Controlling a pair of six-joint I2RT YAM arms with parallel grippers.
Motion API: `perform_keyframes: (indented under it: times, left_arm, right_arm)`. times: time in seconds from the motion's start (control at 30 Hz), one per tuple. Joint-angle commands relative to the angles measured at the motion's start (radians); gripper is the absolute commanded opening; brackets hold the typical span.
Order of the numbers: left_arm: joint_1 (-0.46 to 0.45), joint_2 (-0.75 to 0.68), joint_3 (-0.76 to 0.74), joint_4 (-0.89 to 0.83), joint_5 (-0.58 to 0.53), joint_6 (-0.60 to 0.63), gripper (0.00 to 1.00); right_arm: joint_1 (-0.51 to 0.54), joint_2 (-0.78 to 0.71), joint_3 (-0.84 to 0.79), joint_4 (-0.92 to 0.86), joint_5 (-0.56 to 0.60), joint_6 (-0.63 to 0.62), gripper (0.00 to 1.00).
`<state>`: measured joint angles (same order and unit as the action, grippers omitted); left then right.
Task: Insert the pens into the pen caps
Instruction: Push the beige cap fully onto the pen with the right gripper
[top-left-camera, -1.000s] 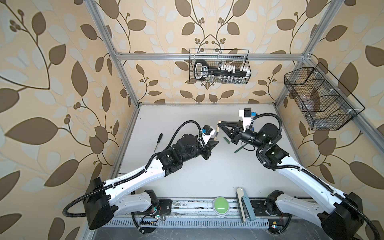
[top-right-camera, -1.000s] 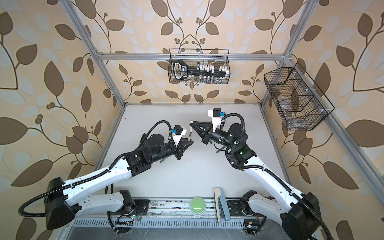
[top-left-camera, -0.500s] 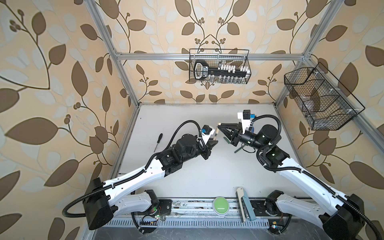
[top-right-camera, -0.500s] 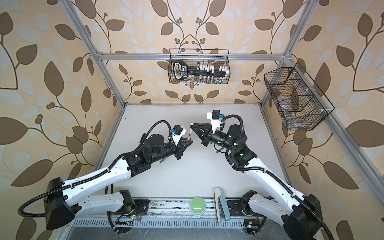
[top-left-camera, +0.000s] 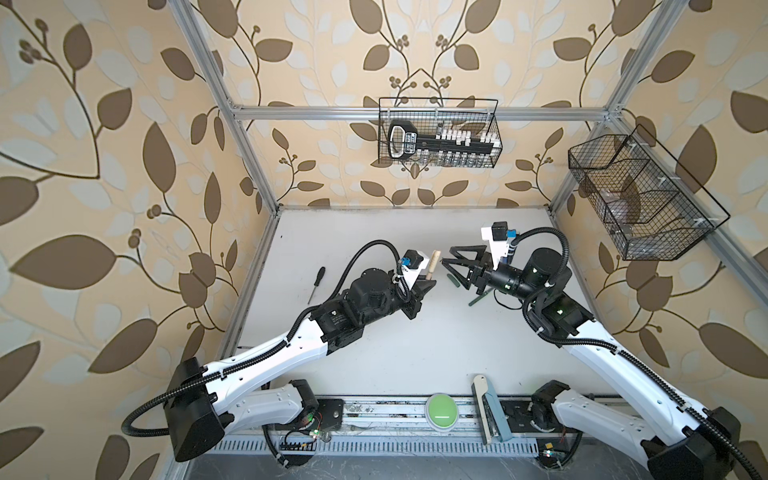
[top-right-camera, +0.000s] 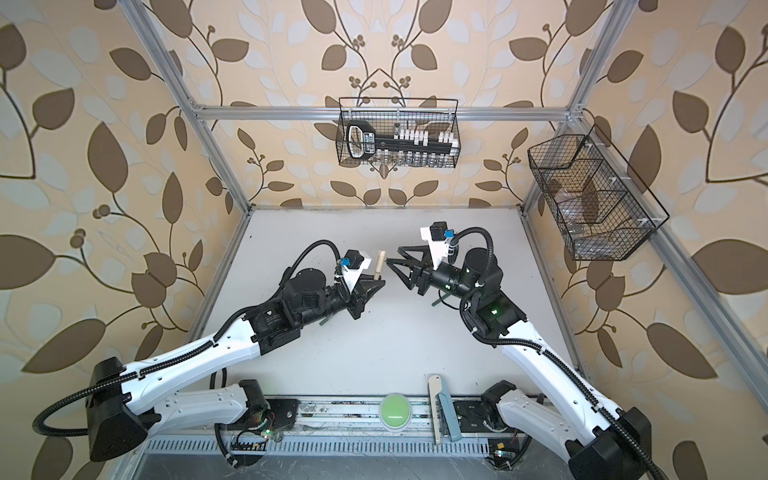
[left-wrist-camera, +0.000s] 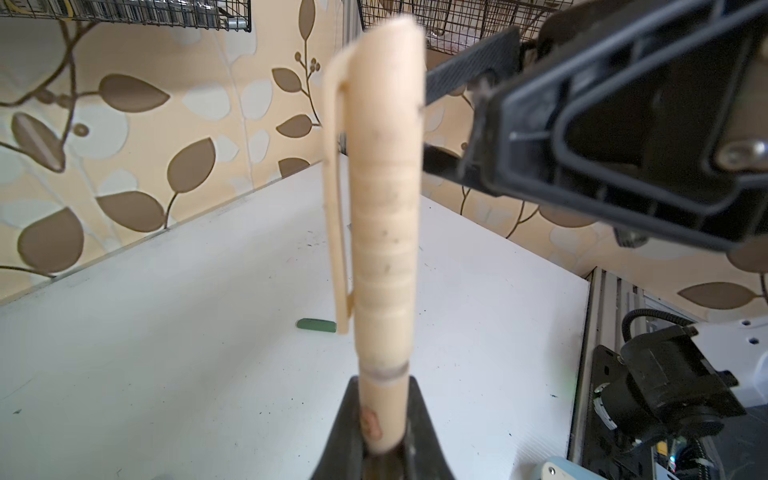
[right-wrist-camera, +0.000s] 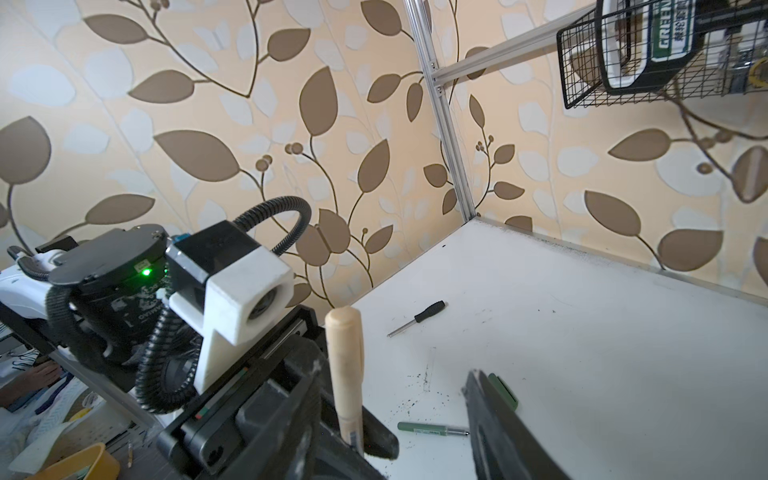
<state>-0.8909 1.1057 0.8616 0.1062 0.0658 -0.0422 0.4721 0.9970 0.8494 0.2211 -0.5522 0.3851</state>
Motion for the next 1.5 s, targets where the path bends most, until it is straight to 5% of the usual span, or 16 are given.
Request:
perform_keyframes:
  times: [0.0,0.83,1.47]
  left_arm:
    - [-0.007,-0.009,0.037,0.045,-0.014,0.014,0.0]
    - [-0.006,0.024,0.036,0.039,-0.044,0.021,0.0]
    - [-0.005,0.063,0.075,0.11,-0.158,0.085,0.0]
  right_arm:
    - [-0.004,0.028,0.055,0.03,-0.084,0.029,0.56]
    - [0.04,0.13,0.082,0.084,-0.153,0.029,0.46]
    - [0.051,0.179,0.067,0.049,-0.197,0.058,0.0]
